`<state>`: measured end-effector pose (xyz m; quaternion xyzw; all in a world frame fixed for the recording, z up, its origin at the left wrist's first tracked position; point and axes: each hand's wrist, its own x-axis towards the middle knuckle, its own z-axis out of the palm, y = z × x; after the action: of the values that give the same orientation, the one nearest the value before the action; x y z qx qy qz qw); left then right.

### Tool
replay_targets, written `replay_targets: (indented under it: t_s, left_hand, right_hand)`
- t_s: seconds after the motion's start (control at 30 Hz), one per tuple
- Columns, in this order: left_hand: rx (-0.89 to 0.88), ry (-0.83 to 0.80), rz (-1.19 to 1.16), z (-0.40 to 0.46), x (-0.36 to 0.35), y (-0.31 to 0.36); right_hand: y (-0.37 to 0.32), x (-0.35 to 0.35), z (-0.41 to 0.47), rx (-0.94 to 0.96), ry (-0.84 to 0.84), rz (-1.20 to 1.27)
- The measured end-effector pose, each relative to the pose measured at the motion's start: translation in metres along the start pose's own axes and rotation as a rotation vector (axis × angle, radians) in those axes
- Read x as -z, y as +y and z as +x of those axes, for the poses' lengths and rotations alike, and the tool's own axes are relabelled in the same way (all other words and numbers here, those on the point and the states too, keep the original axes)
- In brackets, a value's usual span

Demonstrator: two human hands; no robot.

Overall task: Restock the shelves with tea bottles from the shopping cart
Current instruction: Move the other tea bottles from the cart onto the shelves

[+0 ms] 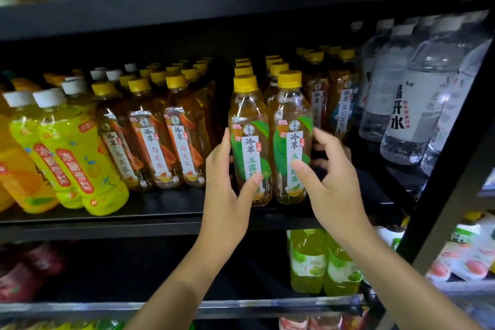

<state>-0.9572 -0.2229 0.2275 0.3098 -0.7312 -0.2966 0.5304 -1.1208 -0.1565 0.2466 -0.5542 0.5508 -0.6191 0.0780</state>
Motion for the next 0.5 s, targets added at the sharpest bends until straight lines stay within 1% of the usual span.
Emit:
replay_targets:
  t_s: [0.23, 0.5]
  left_hand:
    - [0.038, 0.097, 0.090, 0.008, -0.003, 0.002]
    - [0.044, 0.150, 0.061, 0.018, -0.007, 0.000]
  right_hand:
    - [0.006, -0.003, 0.004, -0.067, 0.104, -0.023]
    - [0.006, -0.003, 0.018, -0.115, 0.075, 0.036]
